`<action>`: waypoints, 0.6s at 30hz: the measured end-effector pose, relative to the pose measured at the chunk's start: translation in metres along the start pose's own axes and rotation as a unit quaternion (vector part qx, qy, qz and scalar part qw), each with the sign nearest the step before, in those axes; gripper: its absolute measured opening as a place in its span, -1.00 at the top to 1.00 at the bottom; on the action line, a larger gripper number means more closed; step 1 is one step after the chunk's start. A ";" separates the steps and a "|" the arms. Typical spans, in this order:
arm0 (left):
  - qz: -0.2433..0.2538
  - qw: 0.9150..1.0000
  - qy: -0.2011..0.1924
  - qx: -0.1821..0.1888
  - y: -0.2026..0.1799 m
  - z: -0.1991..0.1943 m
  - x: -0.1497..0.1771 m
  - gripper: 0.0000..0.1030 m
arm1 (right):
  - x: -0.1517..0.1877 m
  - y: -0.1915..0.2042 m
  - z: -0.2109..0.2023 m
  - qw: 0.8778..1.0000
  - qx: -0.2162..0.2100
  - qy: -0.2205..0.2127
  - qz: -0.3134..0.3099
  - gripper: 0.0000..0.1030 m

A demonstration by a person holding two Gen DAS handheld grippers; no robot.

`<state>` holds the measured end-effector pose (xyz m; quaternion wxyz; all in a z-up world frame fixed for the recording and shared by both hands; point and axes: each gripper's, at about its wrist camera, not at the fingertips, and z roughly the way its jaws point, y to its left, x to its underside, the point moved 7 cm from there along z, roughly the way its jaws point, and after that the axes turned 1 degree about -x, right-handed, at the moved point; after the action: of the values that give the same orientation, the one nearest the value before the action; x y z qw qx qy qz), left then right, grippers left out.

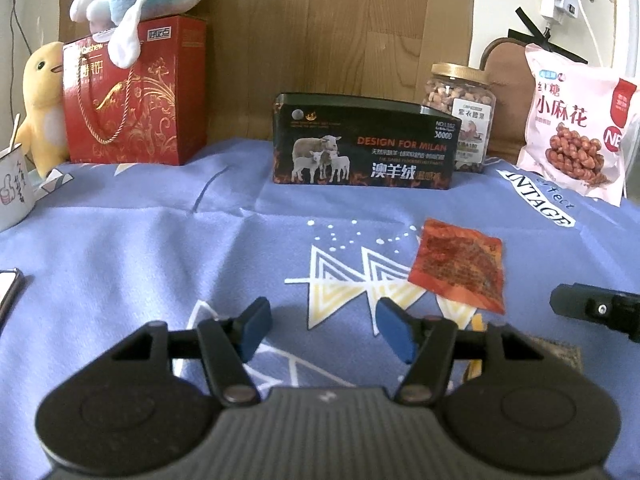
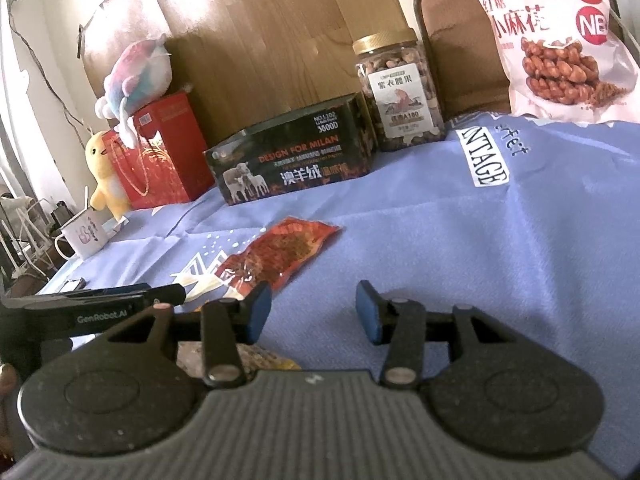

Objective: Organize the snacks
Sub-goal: 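Move the right tool back to the clear bag with yellow label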

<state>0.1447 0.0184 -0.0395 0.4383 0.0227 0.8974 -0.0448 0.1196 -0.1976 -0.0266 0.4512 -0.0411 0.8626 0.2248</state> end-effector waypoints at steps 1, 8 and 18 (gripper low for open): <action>0.001 1.000 0.000 0.000 0.000 0.000 0.000 -0.16 | 0.000 0.001 -0.001 1.000 0.000 -0.002 -0.002 0.03; 0.002 1.000 -0.001 0.004 -0.002 -0.001 0.001 -0.23 | 0.000 0.005 -0.002 1.000 -0.004 -0.007 -0.016 0.01; -0.003 1.000 -0.002 0.012 -0.001 -0.002 0.001 -0.27 | 0.000 0.008 -0.005 1.000 -0.005 -0.014 -0.019 -0.21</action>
<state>0.1424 0.0176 -0.0392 0.4401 0.0253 0.8958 -0.0572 0.1132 -0.1926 -0.0215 0.4673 -0.0568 0.8542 0.2208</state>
